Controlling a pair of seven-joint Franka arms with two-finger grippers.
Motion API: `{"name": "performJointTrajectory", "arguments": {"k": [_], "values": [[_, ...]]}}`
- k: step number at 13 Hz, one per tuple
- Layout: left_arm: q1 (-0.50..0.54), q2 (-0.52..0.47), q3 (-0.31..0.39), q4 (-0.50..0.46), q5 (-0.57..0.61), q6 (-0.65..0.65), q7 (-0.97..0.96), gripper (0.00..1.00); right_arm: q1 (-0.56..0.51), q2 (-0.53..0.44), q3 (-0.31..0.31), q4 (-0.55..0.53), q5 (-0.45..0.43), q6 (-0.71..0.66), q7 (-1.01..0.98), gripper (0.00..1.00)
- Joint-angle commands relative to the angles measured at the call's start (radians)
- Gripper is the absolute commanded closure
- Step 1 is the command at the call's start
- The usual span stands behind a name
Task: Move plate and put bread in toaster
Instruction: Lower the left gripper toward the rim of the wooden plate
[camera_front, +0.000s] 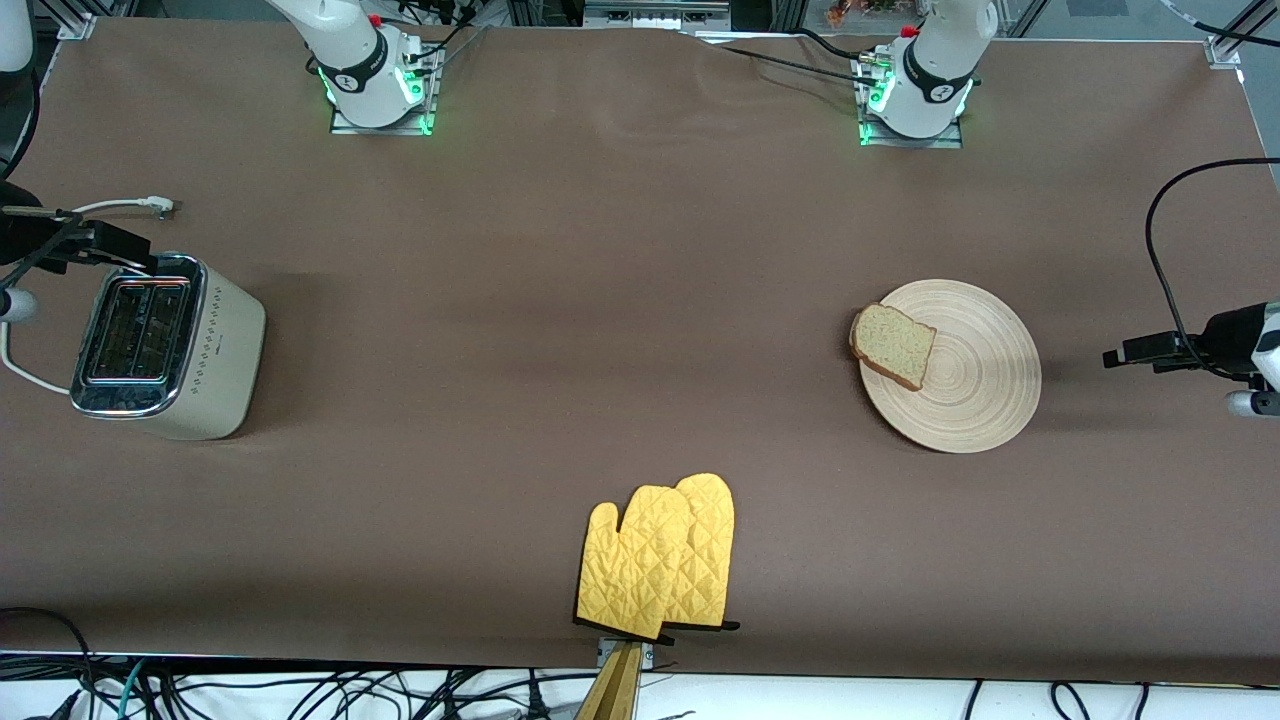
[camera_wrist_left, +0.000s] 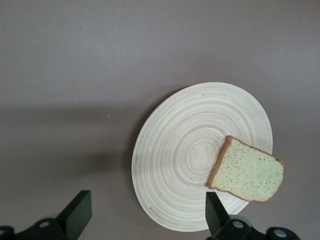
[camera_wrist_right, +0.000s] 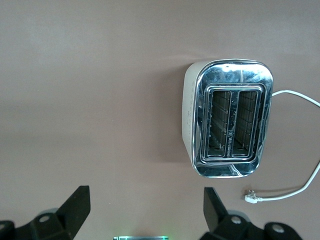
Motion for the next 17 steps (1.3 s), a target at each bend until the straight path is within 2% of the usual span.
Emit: {"name": "performJointTrajectory", "arguments": {"k": [1,9,12,17], "values": [[0.064,0.046,-0.040,0.005,-0.057,0.005,0.079,0.00,-0.008,-0.008,0.004,-0.002,0.015,0.007,-0.008,0.00],[0.150,0.223,-0.083,0.036,-0.140,0.001,0.191,0.00,-0.008,-0.008,0.002,-0.002,0.015,0.010,-0.009,0.00],[0.179,0.278,-0.097,0.037,-0.149,-0.004,0.303,0.00,-0.008,-0.008,0.002,-0.002,0.015,0.011,-0.008,0.00],[0.239,0.324,-0.128,0.036,-0.212,-0.042,0.366,0.00,-0.008,-0.008,0.002,-0.002,0.015,0.011,-0.008,0.00]]}}
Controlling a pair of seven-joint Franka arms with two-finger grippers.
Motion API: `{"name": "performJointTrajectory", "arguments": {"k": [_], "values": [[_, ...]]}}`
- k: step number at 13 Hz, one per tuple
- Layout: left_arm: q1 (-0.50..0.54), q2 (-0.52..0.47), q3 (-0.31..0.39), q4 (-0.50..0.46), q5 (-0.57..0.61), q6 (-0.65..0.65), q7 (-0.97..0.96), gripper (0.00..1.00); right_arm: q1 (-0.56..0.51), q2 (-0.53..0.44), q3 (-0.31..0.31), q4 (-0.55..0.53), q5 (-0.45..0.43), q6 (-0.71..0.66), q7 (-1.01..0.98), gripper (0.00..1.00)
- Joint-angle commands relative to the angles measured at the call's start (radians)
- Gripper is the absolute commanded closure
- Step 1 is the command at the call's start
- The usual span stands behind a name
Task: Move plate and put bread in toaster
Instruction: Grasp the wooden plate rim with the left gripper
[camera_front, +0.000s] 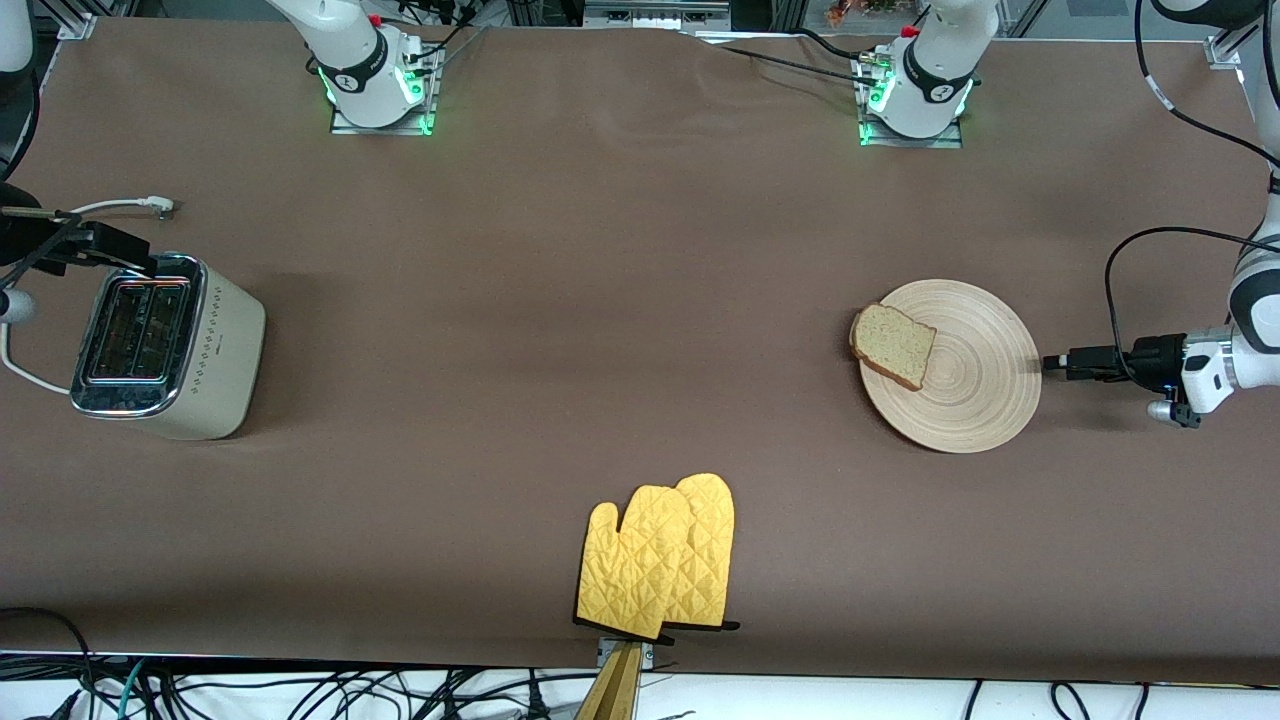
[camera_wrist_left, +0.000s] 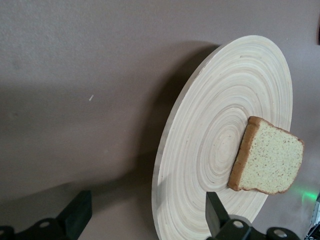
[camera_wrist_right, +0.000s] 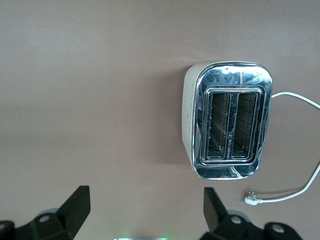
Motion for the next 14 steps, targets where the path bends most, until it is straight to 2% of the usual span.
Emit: {"name": "performJointTrajectory", "arguments": {"k": [1,4,6,14], "values": [[0.031,0.017,-0.018,0.024,-0.089,-0.079,0.085,0.00,-0.008,-0.009,0.002,-0.002,0.015,0.005,-0.009,0.00],[0.043,0.023,-0.018,0.024,-0.132,-0.153,0.135,0.00,-0.008,-0.009,0.002,-0.002,0.015,0.005,-0.009,0.00],[0.045,0.037,-0.018,0.022,-0.140,-0.155,0.230,0.00,-0.008,-0.009,0.002,-0.002,0.016,0.005,-0.008,0.00],[0.065,0.081,-0.023,0.015,-0.183,-0.158,0.290,0.00,-0.008,-0.009,0.002,-0.002,0.016,0.005,-0.008,0.00]]}}
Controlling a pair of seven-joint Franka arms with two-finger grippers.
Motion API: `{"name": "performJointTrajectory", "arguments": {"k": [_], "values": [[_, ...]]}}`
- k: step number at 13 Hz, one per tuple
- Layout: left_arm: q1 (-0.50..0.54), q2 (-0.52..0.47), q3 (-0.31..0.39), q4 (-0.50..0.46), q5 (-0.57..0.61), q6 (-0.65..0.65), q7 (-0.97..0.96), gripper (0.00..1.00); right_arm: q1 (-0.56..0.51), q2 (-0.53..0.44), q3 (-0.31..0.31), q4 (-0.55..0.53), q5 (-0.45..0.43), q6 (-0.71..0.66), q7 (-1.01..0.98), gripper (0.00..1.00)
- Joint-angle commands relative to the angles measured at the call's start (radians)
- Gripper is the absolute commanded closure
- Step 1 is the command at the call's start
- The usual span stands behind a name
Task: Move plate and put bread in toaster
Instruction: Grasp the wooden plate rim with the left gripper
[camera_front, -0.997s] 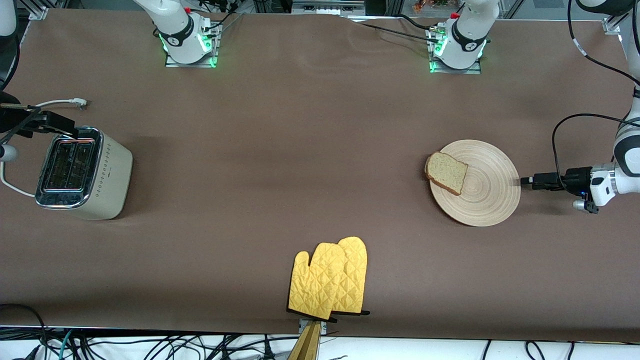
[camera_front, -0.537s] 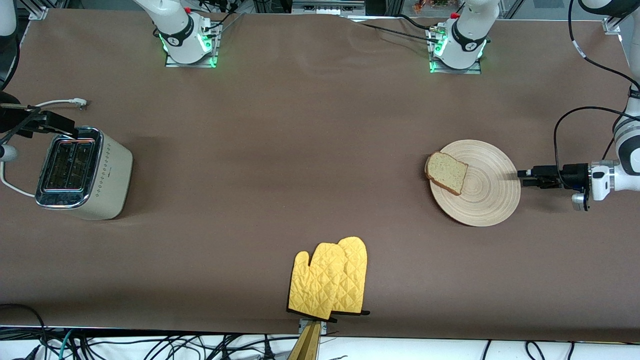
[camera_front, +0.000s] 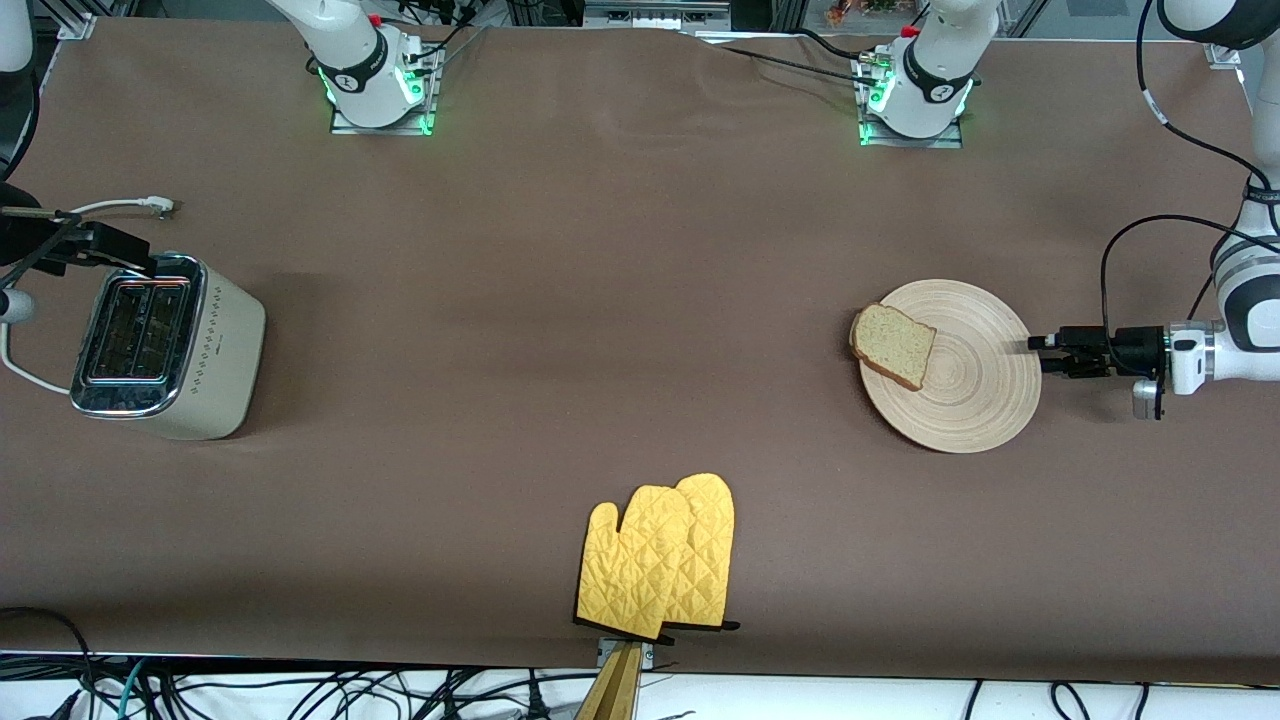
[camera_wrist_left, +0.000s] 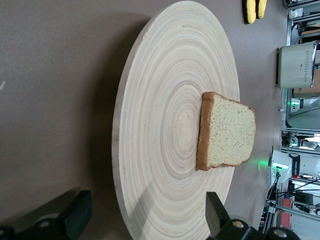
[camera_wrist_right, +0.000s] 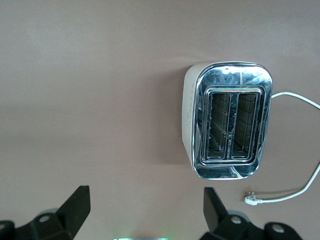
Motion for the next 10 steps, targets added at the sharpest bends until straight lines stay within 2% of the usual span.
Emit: {"name": "performJointTrajectory", "arguments": {"k": [1,4,7,9,10], "values": [[0.009,0.016,-0.013,0.008,-0.047,-0.020,0.029,0.00,-0.008,-0.009,0.002,-0.002,0.016,0.004,-0.008,0.00],[0.012,0.025,-0.022,0.003,-0.061,-0.020,0.048,0.03,-0.008,-0.005,0.001,-0.002,0.016,0.004,-0.008,0.00],[0.011,0.037,-0.022,0.002,-0.076,-0.018,0.079,0.12,-0.008,-0.005,0.001,-0.002,0.016,0.004,-0.008,0.00],[0.011,0.043,-0.024,0.002,-0.076,-0.018,0.090,0.24,-0.008,-0.005,0.001,0.000,0.015,0.004,-0.008,0.00],[0.011,0.045,-0.024,0.002,-0.076,-0.017,0.102,0.34,-0.008,-0.005,0.001,-0.002,0.016,0.004,-0.008,0.00]]}}
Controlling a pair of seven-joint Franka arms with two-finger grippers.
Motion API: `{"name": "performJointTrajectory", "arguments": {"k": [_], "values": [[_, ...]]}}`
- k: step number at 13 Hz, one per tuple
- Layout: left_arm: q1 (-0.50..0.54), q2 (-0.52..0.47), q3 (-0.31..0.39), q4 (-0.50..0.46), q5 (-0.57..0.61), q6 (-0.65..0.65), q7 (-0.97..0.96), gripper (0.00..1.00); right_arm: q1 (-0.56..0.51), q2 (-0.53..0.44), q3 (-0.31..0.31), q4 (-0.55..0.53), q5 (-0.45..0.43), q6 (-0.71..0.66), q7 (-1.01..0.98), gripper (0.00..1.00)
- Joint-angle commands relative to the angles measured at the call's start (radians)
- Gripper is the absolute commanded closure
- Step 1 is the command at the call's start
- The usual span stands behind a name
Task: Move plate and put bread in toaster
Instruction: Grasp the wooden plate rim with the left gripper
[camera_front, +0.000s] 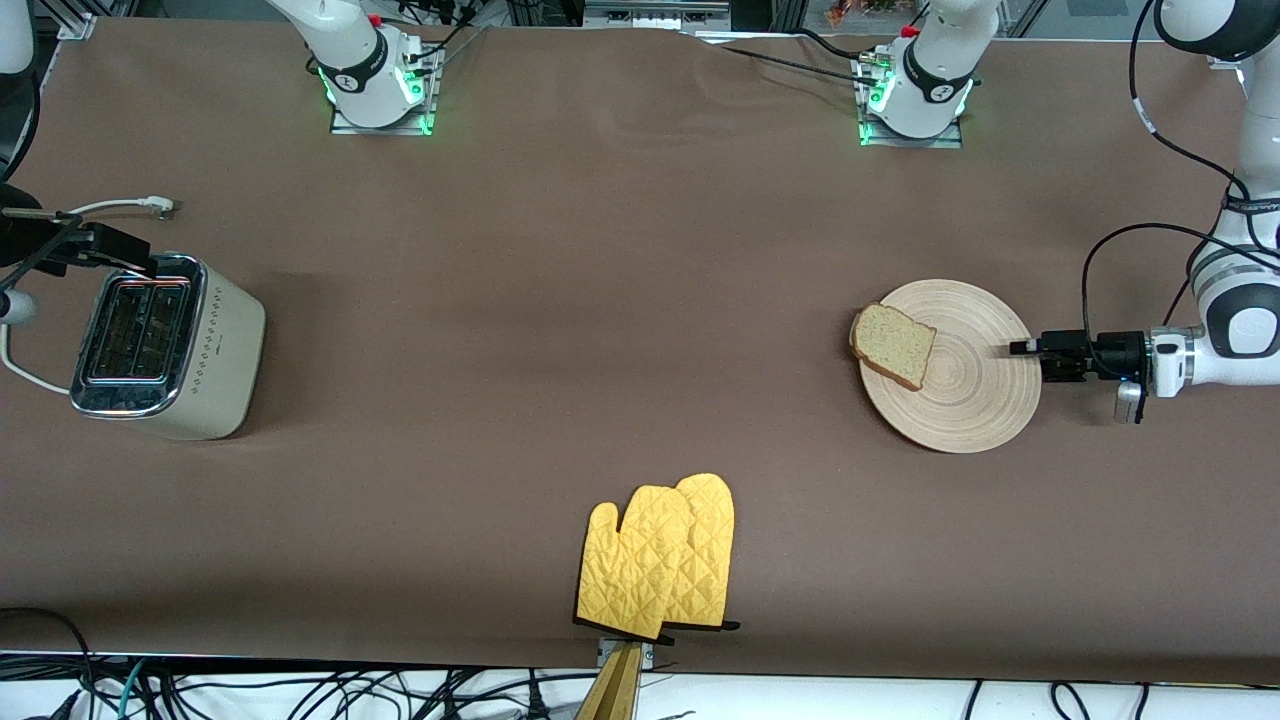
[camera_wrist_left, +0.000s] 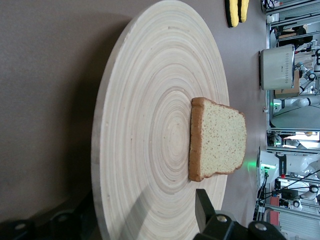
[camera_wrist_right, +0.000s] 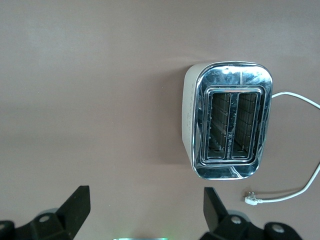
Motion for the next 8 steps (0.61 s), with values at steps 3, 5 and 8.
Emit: {"name": "performJointTrajectory", "arguments": {"k": [3,5,8], "values": [[0.011,0.013,-0.006,0.003,-0.034,-0.003,0.071,0.52,-0.008,-0.007,0.001,-0.002,0.016,0.004,-0.008,0.00],[0.011,0.019,-0.006,0.001,-0.034,-0.001,0.074,0.56,-0.008,-0.007,0.001,0.000,0.015,0.004,-0.008,0.00],[0.009,0.027,-0.006,-0.006,-0.034,0.012,0.074,0.63,-0.008,-0.007,0.001,-0.002,0.016,0.007,-0.008,0.00]]}}
